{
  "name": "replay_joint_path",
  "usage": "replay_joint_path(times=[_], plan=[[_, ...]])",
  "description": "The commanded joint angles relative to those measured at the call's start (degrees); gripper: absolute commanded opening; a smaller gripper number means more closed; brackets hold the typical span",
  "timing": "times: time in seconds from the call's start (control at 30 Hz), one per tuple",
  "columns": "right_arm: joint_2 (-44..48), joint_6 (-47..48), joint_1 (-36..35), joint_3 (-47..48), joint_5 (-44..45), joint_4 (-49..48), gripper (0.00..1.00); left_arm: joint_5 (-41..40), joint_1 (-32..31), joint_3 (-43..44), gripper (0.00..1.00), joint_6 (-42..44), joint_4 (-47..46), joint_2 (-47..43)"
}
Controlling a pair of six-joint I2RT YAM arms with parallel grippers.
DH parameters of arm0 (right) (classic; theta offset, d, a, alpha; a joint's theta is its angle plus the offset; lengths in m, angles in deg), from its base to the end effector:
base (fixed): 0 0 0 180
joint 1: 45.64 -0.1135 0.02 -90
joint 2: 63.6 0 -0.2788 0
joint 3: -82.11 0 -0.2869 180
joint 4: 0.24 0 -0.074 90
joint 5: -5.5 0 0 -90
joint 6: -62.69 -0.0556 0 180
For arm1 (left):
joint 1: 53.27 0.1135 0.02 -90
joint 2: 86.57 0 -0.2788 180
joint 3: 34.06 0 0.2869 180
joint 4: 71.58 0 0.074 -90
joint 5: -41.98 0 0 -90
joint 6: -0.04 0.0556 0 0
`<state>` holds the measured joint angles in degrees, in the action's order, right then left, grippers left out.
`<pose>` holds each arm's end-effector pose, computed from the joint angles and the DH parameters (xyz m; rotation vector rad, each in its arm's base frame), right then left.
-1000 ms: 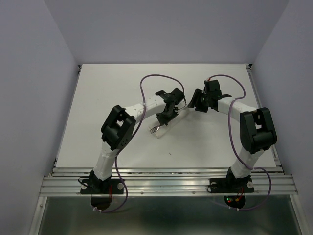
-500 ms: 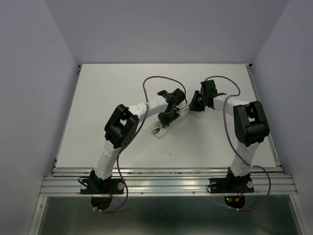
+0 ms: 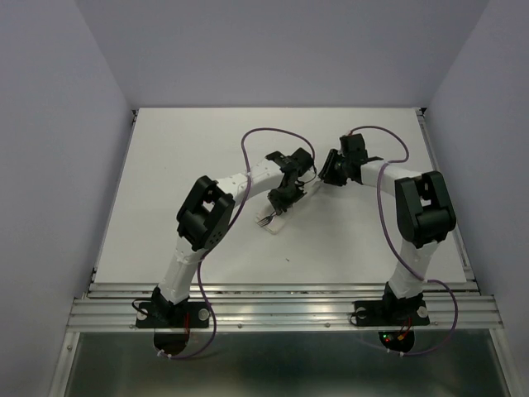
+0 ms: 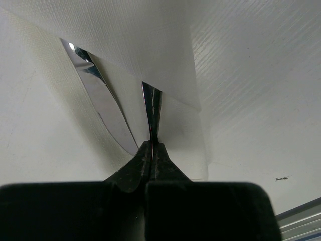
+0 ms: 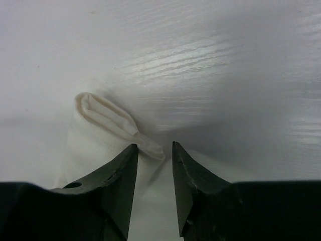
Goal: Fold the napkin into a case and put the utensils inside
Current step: Stuff the knife into the folded napkin.
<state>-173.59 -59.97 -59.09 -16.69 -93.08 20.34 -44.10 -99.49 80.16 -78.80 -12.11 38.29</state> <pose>0.4364 0.1129 0.1394 0.3478 2.4701 0.5336 0.3469 -0.3675 0.1676 1.3692 2.4667 -0.2411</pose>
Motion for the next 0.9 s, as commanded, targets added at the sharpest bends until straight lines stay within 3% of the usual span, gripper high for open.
replay_joint_path(times=[0.0, 0.23, 0.3, 0.43, 0.53, 0.87], plan=[[5.0, -0.4, 0.3, -0.3, 5.0, -3.0, 0.4, 1.2, 0.5, 2.6, 0.0, 0.4, 0.2, 0.2], [4.7, -1.7, 0.8, 1.4, 6.7, -3.1, 0.4, 3.2, 1.6, 2.0, 0.0, -2.0, -1.8, -0.1], [3.7, -2.1, 0.8, 2.1, 6.6, -3.3, 0.35, 3.5, 1.7, 1.7, 0.0, -2.5, -2.5, -0.2], [-1.3, -1.6, 0.8, 5.8, 4.5, -3.4, 0.16, 3.9, 2.4, 1.4, 0.0, -4.1, -3.6, -0.1], [-4.8, -1.1, 0.8, 7.7, 0.8, -3.2, 0.11, 4.2, 2.5, 1.1, 0.0, -4.4, -4.1, -0.1], [-6.0, -2.8, 0.3, 5.1, -3.1, -5.3, 0.09, 4.9, 2.9, 3.4, 0.0, -5.4, -4.1, 1.7]])
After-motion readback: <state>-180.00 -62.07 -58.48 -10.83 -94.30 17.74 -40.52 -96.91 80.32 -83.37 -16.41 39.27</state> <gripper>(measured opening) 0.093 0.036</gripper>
